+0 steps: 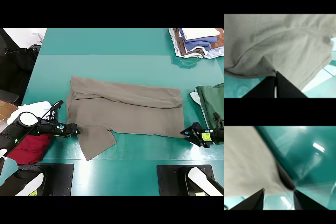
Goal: Fold the shirts.
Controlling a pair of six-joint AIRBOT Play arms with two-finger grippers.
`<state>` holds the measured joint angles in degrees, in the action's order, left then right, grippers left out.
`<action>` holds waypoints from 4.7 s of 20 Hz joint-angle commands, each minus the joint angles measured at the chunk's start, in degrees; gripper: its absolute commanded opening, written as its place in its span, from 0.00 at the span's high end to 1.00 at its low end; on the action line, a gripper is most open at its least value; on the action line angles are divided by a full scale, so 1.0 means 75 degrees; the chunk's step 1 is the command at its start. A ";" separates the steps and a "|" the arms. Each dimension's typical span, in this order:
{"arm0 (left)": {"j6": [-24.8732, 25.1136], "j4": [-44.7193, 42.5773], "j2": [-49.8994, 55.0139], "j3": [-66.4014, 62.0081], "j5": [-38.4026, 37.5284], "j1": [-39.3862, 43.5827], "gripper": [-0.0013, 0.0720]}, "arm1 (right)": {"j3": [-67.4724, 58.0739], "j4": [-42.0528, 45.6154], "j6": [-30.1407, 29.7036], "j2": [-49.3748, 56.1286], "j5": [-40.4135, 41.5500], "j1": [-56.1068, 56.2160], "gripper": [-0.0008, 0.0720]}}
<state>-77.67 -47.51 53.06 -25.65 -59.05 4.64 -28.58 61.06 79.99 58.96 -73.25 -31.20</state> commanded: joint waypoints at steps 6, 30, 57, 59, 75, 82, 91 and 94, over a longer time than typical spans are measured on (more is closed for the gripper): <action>0.0006 -0.0595 -0.0111 -0.0388 -0.0717 0.0003 0.94 | -0.0950 0.0562 -0.0012 0.0527 -0.0239 0.1376 0.97; -0.0221 -0.1495 0.1256 -0.3742 0.0286 0.0003 0.94 | -0.3013 0.0842 0.0466 -0.0166 -0.0600 0.2221 0.97; -0.0105 -0.1189 0.2483 -0.4809 -0.0003 -0.0003 0.94 | -0.3573 -0.1600 -0.2363 0.3745 -0.0970 0.0516 0.06; -0.0128 -0.1174 0.2521 -0.4800 -0.0009 -0.0003 0.94 | -0.3573 -0.1594 -0.2454 0.4089 -0.1003 0.0761 0.06; -0.0335 -0.0796 0.4584 -0.6551 0.0530 0.2600 0.94 | -0.4074 -0.1603 -0.1711 0.2305 -0.1478 0.1953 0.97; -0.0396 -0.0385 0.6624 -0.8055 0.0554 0.4144 0.94 | -0.6528 -0.1606 -0.0003 0.1425 -0.1527 0.3730 0.97; -0.0664 -0.0388 0.7146 -0.8134 0.1201 0.4651 0.94 | -0.9063 -0.1606 0.0562 0.2544 -0.1853 0.5846 0.97; -0.0644 -0.0396 0.7134 -0.8137 0.1102 0.4651 0.94 | -0.9670 -0.1600 0.0562 0.2742 -0.1862 0.6306 0.97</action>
<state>-82.24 -50.26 106.34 -86.56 -51.03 39.29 -96.47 49.06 83.53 77.82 -87.00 12.45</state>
